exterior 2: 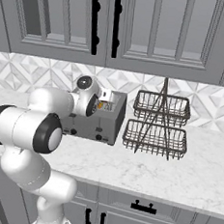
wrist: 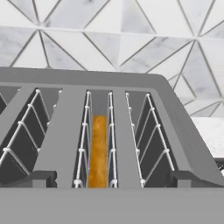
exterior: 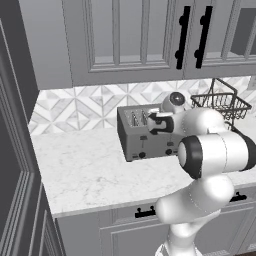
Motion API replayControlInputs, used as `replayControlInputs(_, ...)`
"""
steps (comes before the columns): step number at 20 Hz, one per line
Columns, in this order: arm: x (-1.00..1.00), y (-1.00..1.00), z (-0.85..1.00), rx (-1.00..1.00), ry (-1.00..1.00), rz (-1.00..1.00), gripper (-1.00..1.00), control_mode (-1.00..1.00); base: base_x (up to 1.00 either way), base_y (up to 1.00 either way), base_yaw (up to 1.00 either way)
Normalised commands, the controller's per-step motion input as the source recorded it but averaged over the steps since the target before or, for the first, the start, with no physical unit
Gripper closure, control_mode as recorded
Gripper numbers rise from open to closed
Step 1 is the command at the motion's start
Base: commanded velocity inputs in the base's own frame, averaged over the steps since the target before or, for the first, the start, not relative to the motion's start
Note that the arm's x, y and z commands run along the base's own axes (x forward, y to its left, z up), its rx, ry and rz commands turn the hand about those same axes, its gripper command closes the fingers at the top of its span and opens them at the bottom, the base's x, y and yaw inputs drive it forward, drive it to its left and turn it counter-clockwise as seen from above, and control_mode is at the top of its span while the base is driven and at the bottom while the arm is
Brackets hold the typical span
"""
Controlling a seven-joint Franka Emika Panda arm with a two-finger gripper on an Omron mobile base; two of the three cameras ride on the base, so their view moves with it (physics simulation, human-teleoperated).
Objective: Start the toaster. Once the lever pops up, take the bread to the plate on the dining counter.
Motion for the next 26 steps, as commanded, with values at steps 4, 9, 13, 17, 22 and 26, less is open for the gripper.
replayControlInputs(4, 0.00, -0.06, 0.00, 0.00, 0.00, 0.00, -1.00, -1.00, 0.00, 0.00, 0.00)
replayControlInputs(9, 0.00, 0.00, 0.00, 0.00, 0.00, 0.00, -1.00, -1.00, 0.00, 0.00, 0.00)
replayControlInputs(13, 0.00, 0.00, 0.00, 0.00, 0.00, 0.00, -1.00, -1.00, 0.00, 0.00, 0.00)
replayControlInputs(17, 0.00, 0.00, 0.00, 0.00, 0.00, 0.00, -1.00, -1.00, 0.00, 0.00, 0.00)
replayControlInputs(22, 0.00, 0.00, 0.00, 0.00, 0.00, 0.00, -1.00, -1.00, 0.00, 0.00, 0.00)
replayControlInputs(26, 0.00, 0.00, 0.00, 0.00, 0.00, 0.00, -1.00, -1.00, 0.00, 0.00, 0.00)
